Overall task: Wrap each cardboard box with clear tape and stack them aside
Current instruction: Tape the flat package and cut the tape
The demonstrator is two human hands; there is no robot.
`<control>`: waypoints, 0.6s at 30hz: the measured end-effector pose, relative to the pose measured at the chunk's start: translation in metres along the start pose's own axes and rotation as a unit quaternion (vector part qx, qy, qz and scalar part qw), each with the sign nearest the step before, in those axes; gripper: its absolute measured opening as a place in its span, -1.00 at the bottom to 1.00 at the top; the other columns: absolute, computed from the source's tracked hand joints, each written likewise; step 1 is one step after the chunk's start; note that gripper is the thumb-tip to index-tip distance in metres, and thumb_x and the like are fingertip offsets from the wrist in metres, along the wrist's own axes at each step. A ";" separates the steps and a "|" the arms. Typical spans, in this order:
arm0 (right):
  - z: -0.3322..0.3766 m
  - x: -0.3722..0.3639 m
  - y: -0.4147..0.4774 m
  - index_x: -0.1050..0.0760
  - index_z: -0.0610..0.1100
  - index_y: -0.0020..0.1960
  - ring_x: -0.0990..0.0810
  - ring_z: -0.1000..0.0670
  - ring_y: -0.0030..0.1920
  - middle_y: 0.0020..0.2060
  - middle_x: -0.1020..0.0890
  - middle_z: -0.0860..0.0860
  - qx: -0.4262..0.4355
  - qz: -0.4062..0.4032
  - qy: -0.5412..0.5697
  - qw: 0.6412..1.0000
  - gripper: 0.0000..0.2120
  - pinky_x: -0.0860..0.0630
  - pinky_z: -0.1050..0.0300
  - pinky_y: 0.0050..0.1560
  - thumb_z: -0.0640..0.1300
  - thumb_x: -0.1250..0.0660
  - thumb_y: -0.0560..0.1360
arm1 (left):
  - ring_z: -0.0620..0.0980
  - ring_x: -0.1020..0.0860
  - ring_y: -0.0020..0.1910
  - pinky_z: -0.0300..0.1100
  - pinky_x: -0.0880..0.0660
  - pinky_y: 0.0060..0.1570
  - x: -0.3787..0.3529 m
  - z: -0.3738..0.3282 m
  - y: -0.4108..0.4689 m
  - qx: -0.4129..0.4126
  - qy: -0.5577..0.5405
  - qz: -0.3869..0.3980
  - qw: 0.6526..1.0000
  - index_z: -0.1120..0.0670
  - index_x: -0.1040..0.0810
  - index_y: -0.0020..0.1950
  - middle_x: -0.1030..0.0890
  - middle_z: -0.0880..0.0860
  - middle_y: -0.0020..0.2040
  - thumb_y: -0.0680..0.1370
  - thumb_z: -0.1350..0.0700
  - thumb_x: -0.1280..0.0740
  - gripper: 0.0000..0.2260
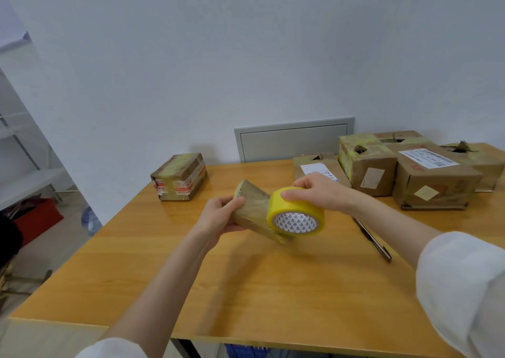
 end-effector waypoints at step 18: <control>-0.033 0.025 -0.024 -0.62 -0.10 -0.13 -0.58 0.05 -0.21 -0.26 -0.61 0.02 -0.065 0.011 -0.021 0.998 -0.65 -0.46 0.18 -0.12 0.21 -0.36 0.45 | 0.09 -0.62 -0.10 -0.07 -0.64 -0.16 0.019 0.002 -0.006 -0.011 -0.113 -0.012 0.993 0.27 -0.52 0.18 -0.62 0.21 0.01 0.59 0.16 -0.29 -0.77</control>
Point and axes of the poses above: each hand's wrist, its own y-axis towards the middle knuckle, its own x-axis out of the back of the hand, z = x × y, the point moved 6 cm from there along y, towards the middle knuckle
